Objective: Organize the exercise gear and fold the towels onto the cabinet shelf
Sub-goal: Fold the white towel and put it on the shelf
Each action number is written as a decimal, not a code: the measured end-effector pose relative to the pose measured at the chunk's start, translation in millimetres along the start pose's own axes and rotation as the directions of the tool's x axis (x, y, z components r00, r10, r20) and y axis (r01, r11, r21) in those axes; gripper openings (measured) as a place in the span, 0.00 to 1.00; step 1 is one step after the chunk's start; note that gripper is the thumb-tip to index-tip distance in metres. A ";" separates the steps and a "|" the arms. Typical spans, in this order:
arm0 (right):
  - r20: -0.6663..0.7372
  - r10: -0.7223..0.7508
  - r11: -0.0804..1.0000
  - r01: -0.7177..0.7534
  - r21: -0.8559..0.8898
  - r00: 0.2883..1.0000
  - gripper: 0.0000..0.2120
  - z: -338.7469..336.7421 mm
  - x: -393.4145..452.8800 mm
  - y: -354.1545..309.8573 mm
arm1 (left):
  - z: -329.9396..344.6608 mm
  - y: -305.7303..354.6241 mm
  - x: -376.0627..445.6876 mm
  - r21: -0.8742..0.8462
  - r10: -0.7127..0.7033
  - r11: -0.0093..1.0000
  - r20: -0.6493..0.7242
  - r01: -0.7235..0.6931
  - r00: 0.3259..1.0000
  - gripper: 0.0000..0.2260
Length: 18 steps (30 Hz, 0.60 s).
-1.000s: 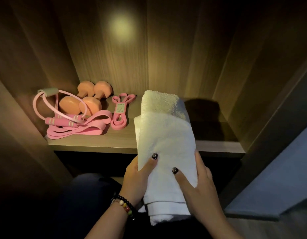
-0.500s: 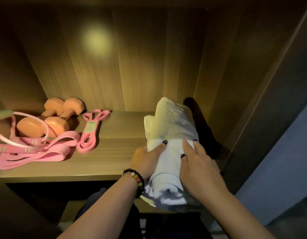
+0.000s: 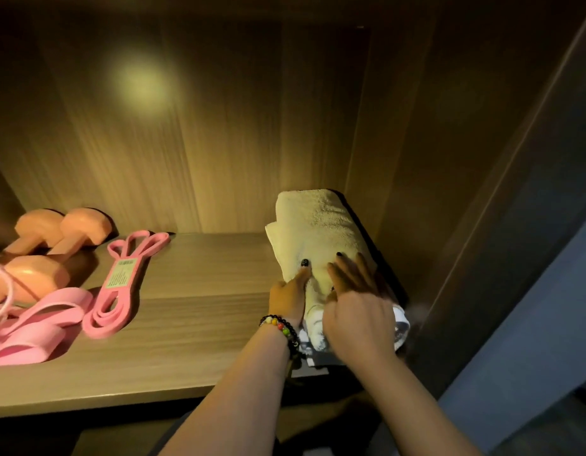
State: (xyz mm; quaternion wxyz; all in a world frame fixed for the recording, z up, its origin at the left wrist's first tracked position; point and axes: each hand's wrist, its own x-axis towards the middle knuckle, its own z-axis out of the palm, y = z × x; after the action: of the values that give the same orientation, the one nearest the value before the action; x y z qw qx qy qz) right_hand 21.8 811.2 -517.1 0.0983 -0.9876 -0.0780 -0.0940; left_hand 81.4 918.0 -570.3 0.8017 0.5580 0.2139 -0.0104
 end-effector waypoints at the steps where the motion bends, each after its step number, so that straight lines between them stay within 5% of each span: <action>1: 0.025 0.001 0.998 0.000 -0.059 1.000 0.20 4.5 4.2 0.4 | 1.1 1.2 4.8 -0.008 0.034 0.999 0.021 -0.034 0.999 0.13; 5: -0.004 0.004 0.997 -0.004 -0.079 1.000 0.25 29.6 6.9 3.9 | 1.7 4.2 14.6 0.135 0.241 0.959 0.080 -0.250 0.967 0.09; 7: 0.061 -0.015 0.993 0.022 -0.113 0.998 0.20 28.1 3.9 4.2 | 0.5 9.6 19.6 0.222 0.362 0.901 0.093 -0.373 0.928 0.17; 9: 0.041 -0.038 0.994 0.042 -0.101 0.998 0.15 16.1 2.7 -1.8 | 2.0 23.3 25.7 0.503 0.518 0.692 0.155 -0.518 0.841 0.27; 11: -0.033 -0.035 0.997 0.033 -0.077 0.999 0.21 15.1 3.2 -1.0 | 12.6 42.9 34.3 0.744 0.626 0.342 0.276 -0.574 0.730 0.29; 14: -0.078 -0.091 0.994 0.086 -0.064 0.993 0.15 29.3 -1.8 1.0 | 32.9 66.1 50.2 0.789 0.563 0.048 0.485 -0.612 0.669 0.28; 16: -0.198 -0.081 0.996 0.070 -0.061 0.977 0.14 44.5 -3.0 5.7 | 35.7 61.0 65.7 0.784 0.469 -0.043 0.563 -0.619 0.681 0.30; 18: -0.232 -0.060 0.998 0.060 -0.006 0.971 0.18 58.4 -0.2 12.5 | 28.8 49.5 77.4 0.800 0.427 -0.008 0.545 -0.599 0.722 0.31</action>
State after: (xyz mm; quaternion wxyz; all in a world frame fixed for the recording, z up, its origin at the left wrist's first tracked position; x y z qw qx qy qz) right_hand 33.7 811.2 -575.6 0.1043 -0.9671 -0.0958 -0.2115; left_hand 173.8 927.9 -545.5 0.2415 0.9561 -0.1175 0.1168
